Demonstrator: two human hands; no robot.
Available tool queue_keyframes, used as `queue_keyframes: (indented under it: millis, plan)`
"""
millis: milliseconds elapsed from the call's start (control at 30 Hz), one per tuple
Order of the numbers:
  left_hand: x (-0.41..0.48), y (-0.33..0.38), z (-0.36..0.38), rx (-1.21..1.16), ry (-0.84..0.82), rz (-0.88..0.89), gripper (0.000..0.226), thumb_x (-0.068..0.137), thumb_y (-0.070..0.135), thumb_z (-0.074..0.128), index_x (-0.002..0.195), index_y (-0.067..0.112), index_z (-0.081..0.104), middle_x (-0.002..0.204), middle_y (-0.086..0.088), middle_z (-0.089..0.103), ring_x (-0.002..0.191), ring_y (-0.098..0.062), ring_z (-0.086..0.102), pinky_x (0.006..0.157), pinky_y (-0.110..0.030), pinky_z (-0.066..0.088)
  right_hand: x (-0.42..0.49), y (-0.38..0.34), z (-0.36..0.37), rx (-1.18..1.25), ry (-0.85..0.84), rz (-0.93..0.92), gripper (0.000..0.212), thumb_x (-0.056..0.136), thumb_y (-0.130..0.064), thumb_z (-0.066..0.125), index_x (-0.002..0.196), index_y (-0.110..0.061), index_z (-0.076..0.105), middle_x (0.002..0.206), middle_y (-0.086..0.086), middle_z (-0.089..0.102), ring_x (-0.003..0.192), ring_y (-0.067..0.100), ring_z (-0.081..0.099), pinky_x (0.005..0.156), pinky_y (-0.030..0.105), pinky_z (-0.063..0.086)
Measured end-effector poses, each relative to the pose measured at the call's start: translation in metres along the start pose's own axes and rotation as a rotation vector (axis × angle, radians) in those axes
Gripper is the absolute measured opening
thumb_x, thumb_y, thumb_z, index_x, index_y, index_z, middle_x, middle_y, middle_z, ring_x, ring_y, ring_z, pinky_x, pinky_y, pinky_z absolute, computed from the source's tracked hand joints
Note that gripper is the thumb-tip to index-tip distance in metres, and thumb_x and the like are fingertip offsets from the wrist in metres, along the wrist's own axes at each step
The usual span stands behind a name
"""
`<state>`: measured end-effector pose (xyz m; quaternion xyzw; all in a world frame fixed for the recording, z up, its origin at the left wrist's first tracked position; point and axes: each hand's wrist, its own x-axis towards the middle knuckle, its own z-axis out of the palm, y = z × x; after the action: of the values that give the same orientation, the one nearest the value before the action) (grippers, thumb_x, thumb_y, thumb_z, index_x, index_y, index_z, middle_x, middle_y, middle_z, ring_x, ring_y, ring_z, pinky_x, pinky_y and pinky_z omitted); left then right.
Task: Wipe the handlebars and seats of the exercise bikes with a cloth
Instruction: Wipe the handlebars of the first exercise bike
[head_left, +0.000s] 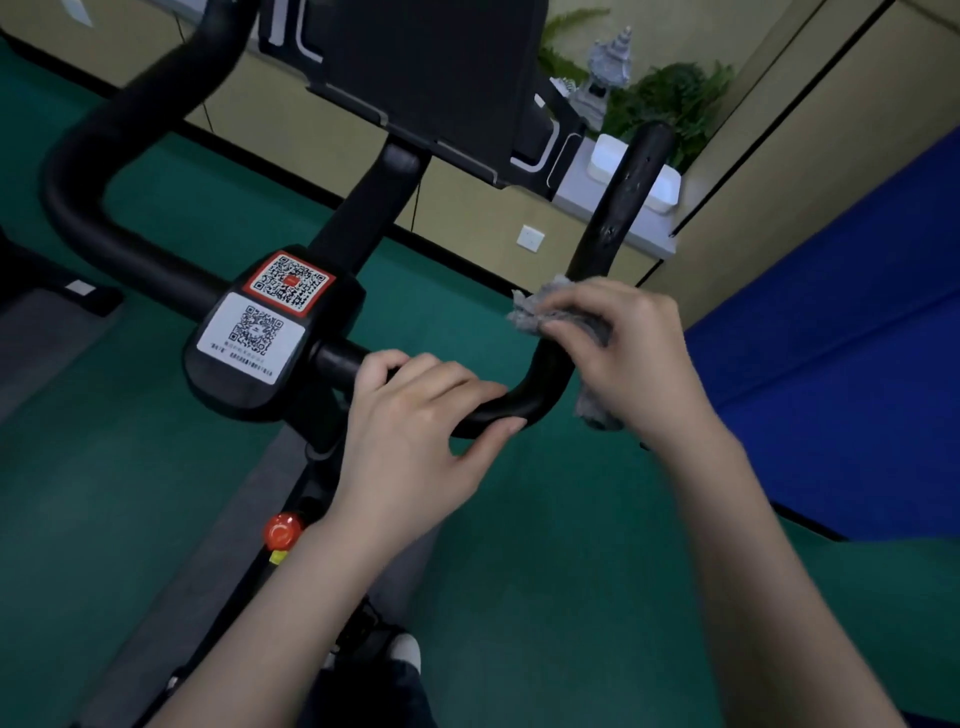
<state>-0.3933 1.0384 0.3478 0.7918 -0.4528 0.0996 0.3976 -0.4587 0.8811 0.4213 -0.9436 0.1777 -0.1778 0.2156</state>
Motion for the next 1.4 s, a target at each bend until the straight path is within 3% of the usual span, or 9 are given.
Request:
queue_keyframes:
  millis: [267,400,567,733,900,1000,1133,1267,1400]
  plan:
    - [0.000,-0.001,-0.001,-0.015,-0.015,-0.011,0.025,0.085,0.047,0.062,0.090,0.026,0.074,0.081,0.013,0.066,0.075,-0.012,0.059,0.083,-0.025,0.024,0.045,-0.020,-0.015,-0.275,-0.672,-0.110,0.009,0.085,-0.017,0.069,0.092,-0.017,0.074,0.084,-0.006,0.070,0.084,0.007,0.061,0.080,0.020,0.046]
    - [0.000,-0.001,-0.002,-0.022,-0.012,-0.009,0.026,0.085,0.048,0.062,0.089,0.025,0.074,0.080,0.013,0.066,0.075,-0.013,0.059,0.083,-0.025,0.024,0.063,-0.020,-0.014,-0.331,-0.653,-0.061,0.010,0.083,-0.018,0.071,0.092,-0.016,0.074,0.088,-0.002,0.070,0.089,0.012,0.062,0.084,0.030,0.050]
    - [-0.001,-0.003,-0.001,-0.017,-0.013,-0.006,0.027,0.086,0.048,0.061,0.090,0.024,0.073,0.079,0.012,0.065,0.076,-0.013,0.059,0.083,-0.026,0.023,0.062,-0.024,-0.006,-0.331,-0.738,-0.038,0.009,0.079,-0.021,0.075,0.087,-0.022,0.073,0.083,-0.006,0.067,0.085,0.010,0.061,0.077,0.025,0.050]
    - [-0.002,-0.006,0.001,-0.027,0.006,0.015,0.026,0.087,0.047,0.061,0.089,0.024,0.073,0.079,0.013,0.065,0.075,-0.013,0.058,0.083,-0.027,0.026,0.073,-0.018,-0.013,-0.390,-0.595,0.002,0.011,0.080,-0.022,0.074,0.089,-0.017,0.072,0.087,0.000,0.069,0.090,0.016,0.062,0.083,0.032,0.051]
    - [-0.001,-0.006,0.000,-0.024,0.009,0.026,0.027,0.087,0.046,0.060,0.088,0.022,0.073,0.079,0.011,0.066,0.075,-0.014,0.059,0.083,-0.029,0.030,0.057,-0.025,-0.004,-0.378,-0.668,-0.007,0.007,0.079,-0.022,0.075,0.086,-0.022,0.073,0.084,-0.006,0.069,0.086,0.011,0.062,0.078,0.027,0.050]
    - [-0.001,-0.006,-0.001,-0.017,-0.010,0.038,0.026,0.087,0.045,0.061,0.090,0.022,0.072,0.079,0.011,0.066,0.076,-0.014,0.058,0.083,-0.030,0.030,0.056,-0.017,-0.004,-0.388,-0.539,0.014,0.008,0.085,-0.018,0.067,0.092,-0.018,0.072,0.089,0.000,0.069,0.091,0.018,0.062,0.083,0.033,0.051]
    - [0.001,-0.005,-0.003,0.000,-0.047,0.037,0.025,0.089,0.044,0.057,0.089,0.023,0.071,0.079,0.011,0.065,0.076,-0.014,0.058,0.083,-0.031,0.030,0.035,0.000,0.002,-0.263,-0.177,0.010,0.012,0.089,-0.011,0.064,0.098,-0.009,0.071,0.098,0.004,0.071,0.096,0.019,0.064,0.088,0.036,0.050]
    - [0.002,-0.001,-0.004,0.055,-0.076,0.014,0.027,0.090,0.042,0.056,0.087,0.020,0.071,0.079,0.008,0.066,0.081,-0.017,0.060,0.091,-0.036,0.035,-0.011,0.009,0.024,0.068,0.292,0.056,0.011,0.085,-0.002,0.066,0.095,-0.006,0.071,0.096,-0.002,0.068,0.091,0.004,0.061,0.083,0.015,0.048]
    - [0.011,0.011,0.001,0.140,-0.154,-0.024,0.032,0.091,0.039,0.050,0.092,0.016,0.072,0.083,0.003,0.068,0.087,-0.020,0.062,0.104,-0.040,0.033,-0.024,0.017,0.050,0.251,0.626,0.194,0.014,0.086,0.001,0.064,0.097,-0.006,0.069,0.095,0.001,0.066,0.091,-0.005,0.059,0.082,0.011,0.045]
